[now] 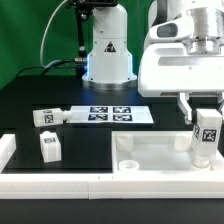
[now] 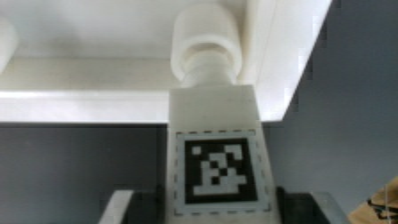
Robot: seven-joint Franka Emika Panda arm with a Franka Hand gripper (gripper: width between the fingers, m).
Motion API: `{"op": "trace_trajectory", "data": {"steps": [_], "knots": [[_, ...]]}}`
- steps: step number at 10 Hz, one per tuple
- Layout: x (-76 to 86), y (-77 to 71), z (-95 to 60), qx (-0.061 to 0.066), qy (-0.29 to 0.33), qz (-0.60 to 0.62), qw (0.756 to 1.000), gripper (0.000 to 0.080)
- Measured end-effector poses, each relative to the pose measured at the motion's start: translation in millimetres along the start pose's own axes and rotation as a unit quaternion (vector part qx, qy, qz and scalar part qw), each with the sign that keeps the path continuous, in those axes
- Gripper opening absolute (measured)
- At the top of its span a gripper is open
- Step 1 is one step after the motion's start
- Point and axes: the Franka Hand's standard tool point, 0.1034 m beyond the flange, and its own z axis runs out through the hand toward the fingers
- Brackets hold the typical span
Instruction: Assemble one leg
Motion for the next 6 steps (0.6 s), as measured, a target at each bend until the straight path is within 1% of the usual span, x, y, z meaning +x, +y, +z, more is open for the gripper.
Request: {"op": "trace_trajectory", "data": {"steps": [3,5,6], "knots": [[-3.4,2.4,3.2,-0.003,-0.002,0.004,1.0,0.0287],[-11.6,3.2,9.5,-0.005,-0.006,0.001,1.0,0.0287],[-11.4,3.3,9.9,-0.006,-0.002,-0.001,1.0,0.0287]]}}
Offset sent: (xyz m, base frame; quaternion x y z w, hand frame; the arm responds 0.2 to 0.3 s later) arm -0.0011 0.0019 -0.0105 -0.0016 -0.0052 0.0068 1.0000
